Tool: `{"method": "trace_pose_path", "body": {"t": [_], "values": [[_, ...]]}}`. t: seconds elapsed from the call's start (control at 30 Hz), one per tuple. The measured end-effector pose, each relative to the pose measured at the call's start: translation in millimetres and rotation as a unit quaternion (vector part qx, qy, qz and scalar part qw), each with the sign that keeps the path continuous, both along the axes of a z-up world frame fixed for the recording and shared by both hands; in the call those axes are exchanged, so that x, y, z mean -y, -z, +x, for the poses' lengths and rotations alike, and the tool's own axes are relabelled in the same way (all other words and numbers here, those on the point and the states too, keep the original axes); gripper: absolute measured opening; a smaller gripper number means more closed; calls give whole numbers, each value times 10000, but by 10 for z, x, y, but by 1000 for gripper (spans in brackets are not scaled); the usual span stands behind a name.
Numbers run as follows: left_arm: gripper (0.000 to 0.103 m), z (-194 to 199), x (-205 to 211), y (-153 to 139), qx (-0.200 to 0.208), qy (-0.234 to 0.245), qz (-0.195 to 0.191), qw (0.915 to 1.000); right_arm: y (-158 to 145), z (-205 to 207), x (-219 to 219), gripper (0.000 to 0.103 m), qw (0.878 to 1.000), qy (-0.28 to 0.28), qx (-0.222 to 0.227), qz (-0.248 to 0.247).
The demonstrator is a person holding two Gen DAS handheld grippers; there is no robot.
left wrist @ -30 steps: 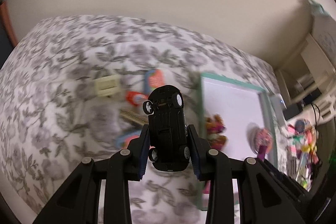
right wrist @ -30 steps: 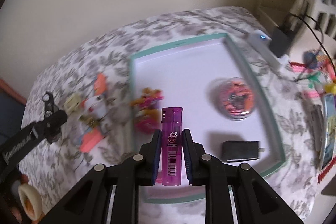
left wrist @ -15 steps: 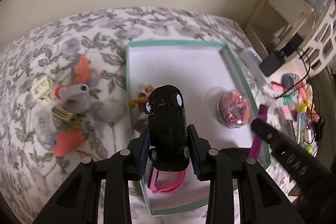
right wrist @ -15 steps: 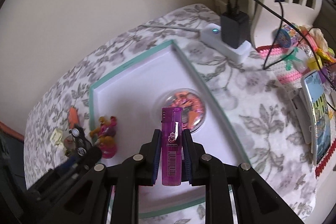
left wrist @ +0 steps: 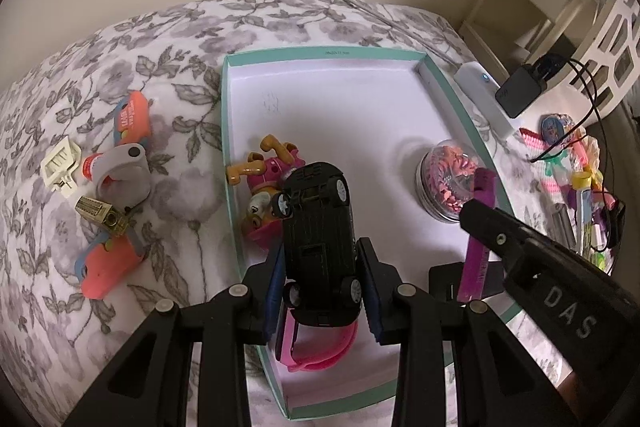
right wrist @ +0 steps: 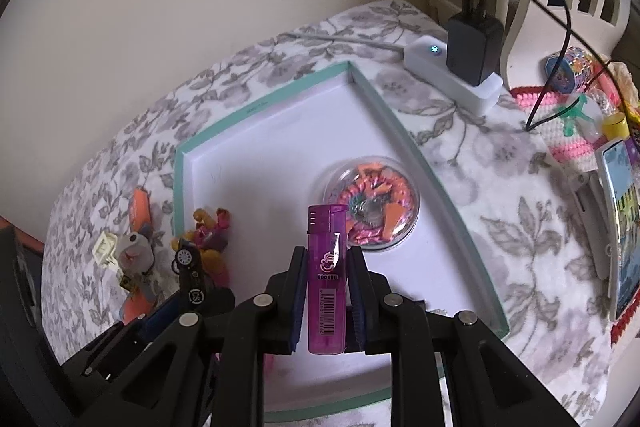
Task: Organize rigid objects
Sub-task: 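Carry the lighter and toy car into the tray and release both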
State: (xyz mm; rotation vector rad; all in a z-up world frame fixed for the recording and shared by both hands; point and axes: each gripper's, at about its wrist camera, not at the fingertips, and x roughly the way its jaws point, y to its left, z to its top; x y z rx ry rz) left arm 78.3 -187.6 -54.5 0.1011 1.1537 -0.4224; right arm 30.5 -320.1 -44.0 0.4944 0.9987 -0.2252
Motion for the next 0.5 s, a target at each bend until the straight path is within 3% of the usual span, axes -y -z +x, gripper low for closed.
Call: {"method": "trace_pose_path", "body": {"t": [0.5], "values": [[36, -34, 28, 47, 5, 159, 65, 9999, 50, 41, -69, 22, 9999, -109, -130, -9]]}}
